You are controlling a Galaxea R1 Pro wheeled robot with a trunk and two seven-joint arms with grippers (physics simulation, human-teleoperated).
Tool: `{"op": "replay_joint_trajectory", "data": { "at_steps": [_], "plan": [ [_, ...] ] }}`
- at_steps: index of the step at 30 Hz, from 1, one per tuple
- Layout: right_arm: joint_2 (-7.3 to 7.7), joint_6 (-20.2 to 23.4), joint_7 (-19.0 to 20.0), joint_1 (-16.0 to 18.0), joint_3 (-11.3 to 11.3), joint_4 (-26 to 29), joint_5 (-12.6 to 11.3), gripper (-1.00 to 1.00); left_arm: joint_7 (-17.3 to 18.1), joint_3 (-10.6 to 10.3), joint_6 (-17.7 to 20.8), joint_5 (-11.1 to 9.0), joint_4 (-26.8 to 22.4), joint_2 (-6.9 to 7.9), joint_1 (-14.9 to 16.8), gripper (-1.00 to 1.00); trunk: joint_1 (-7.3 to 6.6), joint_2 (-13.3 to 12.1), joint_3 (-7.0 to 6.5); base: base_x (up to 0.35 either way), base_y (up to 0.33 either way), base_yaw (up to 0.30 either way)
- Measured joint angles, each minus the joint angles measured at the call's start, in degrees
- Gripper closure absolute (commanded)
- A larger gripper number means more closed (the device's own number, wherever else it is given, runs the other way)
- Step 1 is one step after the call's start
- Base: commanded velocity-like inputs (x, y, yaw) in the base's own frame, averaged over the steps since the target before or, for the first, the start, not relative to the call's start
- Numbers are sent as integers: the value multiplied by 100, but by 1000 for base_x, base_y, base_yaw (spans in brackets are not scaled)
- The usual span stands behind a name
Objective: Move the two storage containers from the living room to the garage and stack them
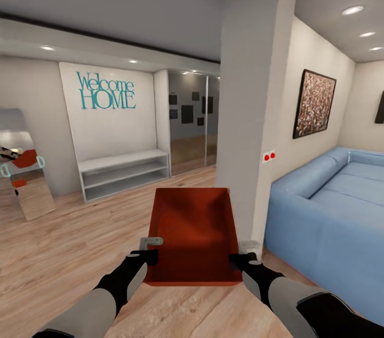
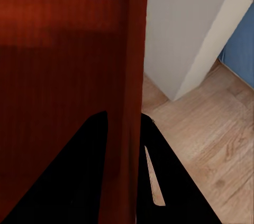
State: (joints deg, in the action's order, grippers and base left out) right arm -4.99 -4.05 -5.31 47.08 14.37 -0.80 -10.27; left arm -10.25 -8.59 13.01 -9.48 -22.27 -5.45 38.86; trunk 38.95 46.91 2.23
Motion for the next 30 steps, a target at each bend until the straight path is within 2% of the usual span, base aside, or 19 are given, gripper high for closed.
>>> {"op": "replay_joint_trajectory", "data": {
  "at_steps": [30],
  "plan": [
    [0,-1,3,0,2,-1,-9,100,0,5,12,12,-11,0,0,100,0,0,-87,0,0,268]
  ]
}}
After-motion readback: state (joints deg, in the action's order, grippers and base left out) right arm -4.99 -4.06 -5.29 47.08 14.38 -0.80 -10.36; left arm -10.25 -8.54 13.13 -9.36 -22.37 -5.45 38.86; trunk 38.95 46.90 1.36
